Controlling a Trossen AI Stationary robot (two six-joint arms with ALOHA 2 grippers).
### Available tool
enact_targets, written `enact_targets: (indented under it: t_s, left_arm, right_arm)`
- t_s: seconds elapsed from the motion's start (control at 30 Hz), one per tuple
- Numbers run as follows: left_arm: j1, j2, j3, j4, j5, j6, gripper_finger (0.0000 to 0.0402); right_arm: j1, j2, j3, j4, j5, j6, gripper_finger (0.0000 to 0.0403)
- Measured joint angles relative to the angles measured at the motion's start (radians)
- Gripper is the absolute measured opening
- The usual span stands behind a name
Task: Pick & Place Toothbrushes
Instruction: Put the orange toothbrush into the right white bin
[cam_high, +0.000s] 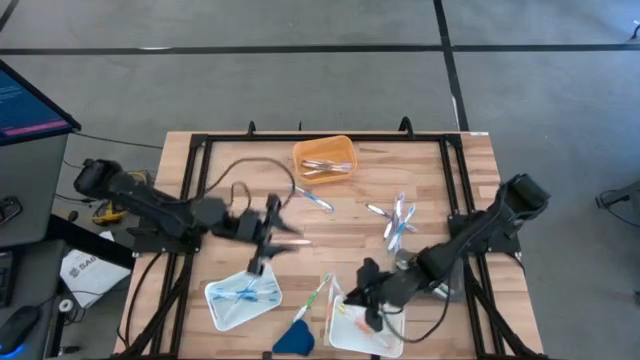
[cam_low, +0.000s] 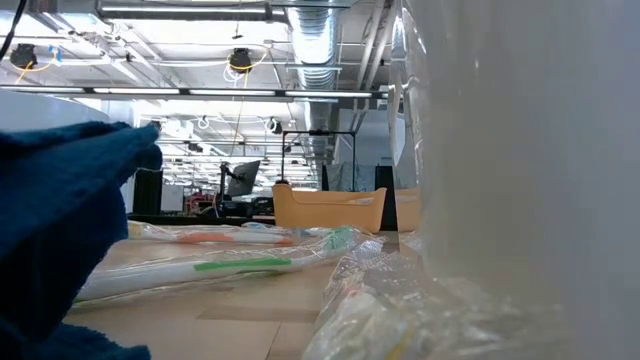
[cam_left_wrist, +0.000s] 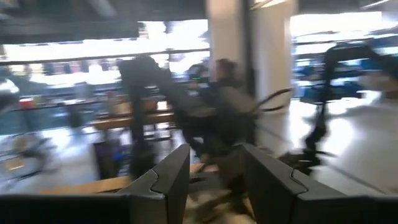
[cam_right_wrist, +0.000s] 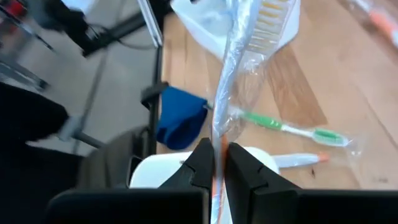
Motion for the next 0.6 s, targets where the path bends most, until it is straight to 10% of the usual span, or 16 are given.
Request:
enact_targets:
  t_s: [0.6]
  left_arm:
    - [-0.318, 0.005, 0.000, 0.085, -0.109, 0.042, 0.0136]
  right_arm:
    - [0.095, 0.227, 0.654, -0.883, 0.052, 0.119, 0.0012]
